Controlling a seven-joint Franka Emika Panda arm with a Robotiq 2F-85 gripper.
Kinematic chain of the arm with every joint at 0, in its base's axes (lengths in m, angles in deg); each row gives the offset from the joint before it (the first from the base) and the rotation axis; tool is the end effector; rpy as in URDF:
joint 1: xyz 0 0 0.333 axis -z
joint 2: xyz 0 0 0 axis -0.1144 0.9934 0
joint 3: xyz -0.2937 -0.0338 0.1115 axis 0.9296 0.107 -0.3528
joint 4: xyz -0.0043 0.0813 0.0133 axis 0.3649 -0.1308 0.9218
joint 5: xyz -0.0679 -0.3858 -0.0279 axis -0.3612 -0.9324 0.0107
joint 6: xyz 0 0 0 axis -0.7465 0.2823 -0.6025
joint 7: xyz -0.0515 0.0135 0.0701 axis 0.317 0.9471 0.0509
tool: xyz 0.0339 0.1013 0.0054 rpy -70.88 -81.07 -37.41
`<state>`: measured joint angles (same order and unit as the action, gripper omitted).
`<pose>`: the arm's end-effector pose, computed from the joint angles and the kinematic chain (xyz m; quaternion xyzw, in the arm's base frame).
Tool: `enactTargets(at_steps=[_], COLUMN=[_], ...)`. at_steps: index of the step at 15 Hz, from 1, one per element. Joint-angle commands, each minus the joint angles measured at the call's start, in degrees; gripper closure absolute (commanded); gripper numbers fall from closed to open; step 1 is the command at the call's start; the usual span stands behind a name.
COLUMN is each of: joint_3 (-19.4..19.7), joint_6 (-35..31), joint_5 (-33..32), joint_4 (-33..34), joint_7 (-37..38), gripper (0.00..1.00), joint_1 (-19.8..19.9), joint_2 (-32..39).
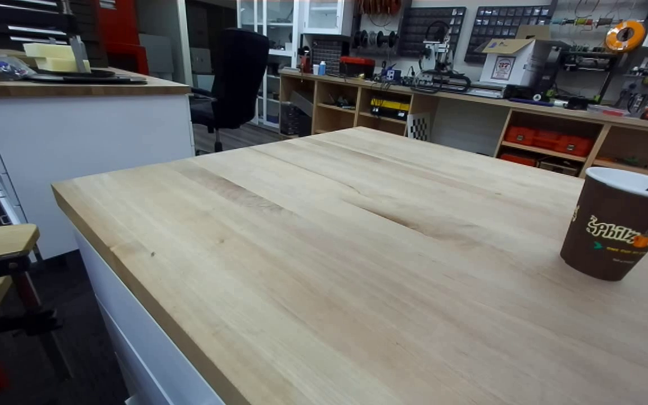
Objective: Move the plastic cup to the right
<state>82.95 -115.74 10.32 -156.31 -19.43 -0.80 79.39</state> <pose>0.6452 0.0372 0.5557 0.9672 -0.1197 0.1899 0.1186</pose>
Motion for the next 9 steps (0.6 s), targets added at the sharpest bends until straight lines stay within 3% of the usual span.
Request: enactTargets(at_steps=[1, 9], joint_3=[-1.16, -1.36], joint_6=[-0.03, -0.60], joint_5=[-0.15, -0.29], joint_4=[-1.33, -3.55], joint_7=[-0.31, -0.94], gripper=[0.00, 0.00], joint_1=[0.81, 0.98], joint_2=[-1.15, -2.61])
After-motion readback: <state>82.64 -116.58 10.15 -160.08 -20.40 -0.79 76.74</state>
